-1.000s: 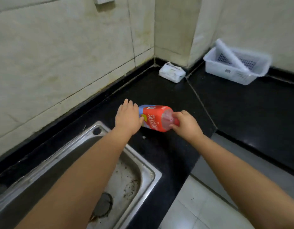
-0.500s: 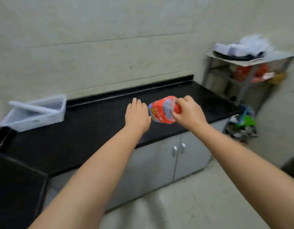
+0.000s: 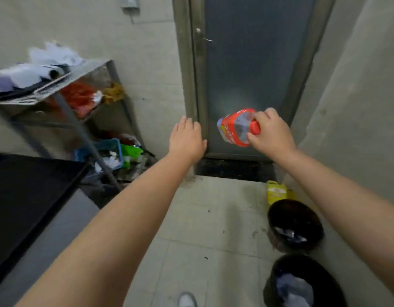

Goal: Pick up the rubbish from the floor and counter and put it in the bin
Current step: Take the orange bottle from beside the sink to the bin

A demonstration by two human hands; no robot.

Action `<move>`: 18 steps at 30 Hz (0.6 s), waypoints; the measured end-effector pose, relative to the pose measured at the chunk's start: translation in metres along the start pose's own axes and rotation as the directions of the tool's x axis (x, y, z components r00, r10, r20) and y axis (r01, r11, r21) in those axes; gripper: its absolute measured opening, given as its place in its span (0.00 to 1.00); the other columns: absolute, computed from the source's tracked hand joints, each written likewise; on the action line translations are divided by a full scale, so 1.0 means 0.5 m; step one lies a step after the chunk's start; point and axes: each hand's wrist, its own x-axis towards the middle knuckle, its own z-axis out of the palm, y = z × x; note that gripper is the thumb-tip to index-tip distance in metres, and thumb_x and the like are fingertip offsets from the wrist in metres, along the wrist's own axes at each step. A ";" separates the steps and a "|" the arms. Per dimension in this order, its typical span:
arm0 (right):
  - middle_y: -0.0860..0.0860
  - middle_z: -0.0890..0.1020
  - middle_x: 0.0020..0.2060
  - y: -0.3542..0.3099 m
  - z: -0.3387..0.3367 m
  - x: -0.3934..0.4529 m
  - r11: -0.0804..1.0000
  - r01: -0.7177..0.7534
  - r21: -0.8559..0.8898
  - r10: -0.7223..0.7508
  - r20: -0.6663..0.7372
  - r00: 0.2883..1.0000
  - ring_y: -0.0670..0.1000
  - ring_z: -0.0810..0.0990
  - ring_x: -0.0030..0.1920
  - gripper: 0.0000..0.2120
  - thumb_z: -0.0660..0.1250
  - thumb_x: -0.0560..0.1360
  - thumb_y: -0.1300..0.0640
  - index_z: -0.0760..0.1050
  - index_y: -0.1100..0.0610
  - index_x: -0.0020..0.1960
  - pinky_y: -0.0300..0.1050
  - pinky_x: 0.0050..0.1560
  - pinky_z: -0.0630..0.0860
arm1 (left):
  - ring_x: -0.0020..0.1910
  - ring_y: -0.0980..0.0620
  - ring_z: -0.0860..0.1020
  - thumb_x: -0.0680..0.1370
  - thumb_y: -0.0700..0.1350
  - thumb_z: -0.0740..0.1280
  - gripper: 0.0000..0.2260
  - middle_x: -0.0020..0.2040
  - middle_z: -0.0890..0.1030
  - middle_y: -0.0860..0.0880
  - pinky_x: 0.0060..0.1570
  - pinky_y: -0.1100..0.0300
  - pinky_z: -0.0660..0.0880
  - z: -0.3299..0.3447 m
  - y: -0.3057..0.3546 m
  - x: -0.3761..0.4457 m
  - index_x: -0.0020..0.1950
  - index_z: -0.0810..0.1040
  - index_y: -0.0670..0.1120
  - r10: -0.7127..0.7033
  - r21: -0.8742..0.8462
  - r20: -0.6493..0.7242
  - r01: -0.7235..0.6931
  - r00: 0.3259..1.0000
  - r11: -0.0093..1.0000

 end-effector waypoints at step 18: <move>0.66 0.70 0.62 0.807 0.480 -0.013 0.200 -0.970 -0.138 0.968 0.181 0.173 0.63 0.73 0.59 0.18 0.63 0.76 0.61 0.67 0.67 0.63 0.50 0.57 0.72 | 0.78 0.44 0.46 0.81 0.56 0.54 0.32 0.78 0.48 0.41 0.76 0.52 0.49 0.797 0.601 0.570 0.77 0.47 0.39 0.705 -0.155 0.570 -0.787 0.422 0.597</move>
